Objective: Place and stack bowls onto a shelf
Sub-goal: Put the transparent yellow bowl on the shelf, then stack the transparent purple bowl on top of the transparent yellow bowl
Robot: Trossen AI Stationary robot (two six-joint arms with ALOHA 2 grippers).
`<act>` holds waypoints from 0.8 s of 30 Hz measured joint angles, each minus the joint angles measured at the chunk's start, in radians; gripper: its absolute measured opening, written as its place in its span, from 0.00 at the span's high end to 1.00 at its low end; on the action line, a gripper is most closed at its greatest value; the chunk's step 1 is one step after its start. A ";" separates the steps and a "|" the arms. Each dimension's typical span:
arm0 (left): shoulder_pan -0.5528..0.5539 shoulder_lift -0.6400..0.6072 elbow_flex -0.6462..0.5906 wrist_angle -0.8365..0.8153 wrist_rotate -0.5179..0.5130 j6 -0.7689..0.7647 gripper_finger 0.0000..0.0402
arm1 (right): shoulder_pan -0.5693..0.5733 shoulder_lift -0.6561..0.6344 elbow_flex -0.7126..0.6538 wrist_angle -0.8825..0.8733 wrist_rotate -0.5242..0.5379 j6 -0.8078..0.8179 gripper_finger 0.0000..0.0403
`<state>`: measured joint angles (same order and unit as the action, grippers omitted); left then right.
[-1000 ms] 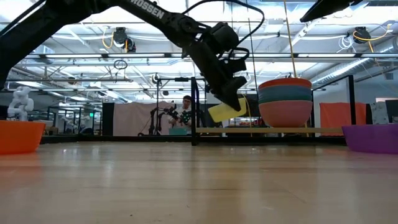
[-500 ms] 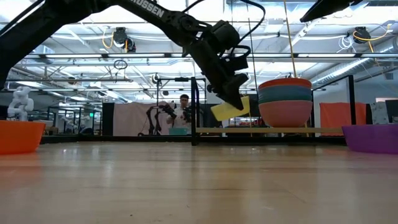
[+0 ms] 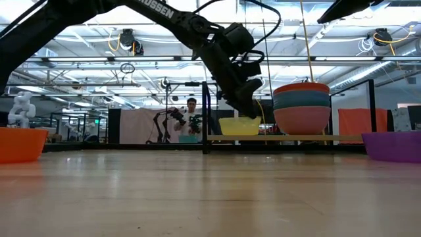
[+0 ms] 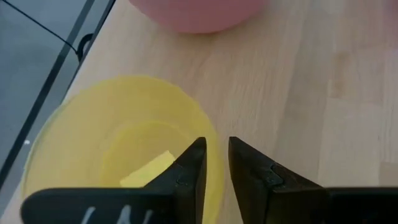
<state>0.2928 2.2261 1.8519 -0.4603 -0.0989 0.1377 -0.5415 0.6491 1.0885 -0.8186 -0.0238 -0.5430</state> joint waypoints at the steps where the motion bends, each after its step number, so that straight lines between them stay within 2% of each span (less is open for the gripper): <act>1: -0.001 0.000 0.000 0.000 0.000 -0.011 0.81 | 0.000 0.000 0.000 0.000 0.000 0.000 0.68; 6: -0.022 -0.012 0.010 -0.006 -0.003 -0.006 0.80 | 0.000 0.000 0.000 0.000 0.000 0.000 0.68; 13: -0.080 -0.074 0.146 -0.036 -0.003 0.015 0.80 | 0.000 0.000 0.000 -0.019 -0.005 -0.005 0.68; 18: -0.130 -0.087 0.294 -0.174 -0.004 0.099 0.80 | 0.001 0.000 0.000 -0.156 -0.047 -0.011 0.68; 24: -0.151 -0.092 0.448 -0.327 -0.007 0.112 0.80 | 0.038 0.009 0.000 -0.377 -0.163 0.111 0.68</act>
<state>0.1422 2.1339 2.3004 -0.7876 -0.1062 0.2497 -0.5033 0.6577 1.0884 -1.1952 -0.1867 -0.4317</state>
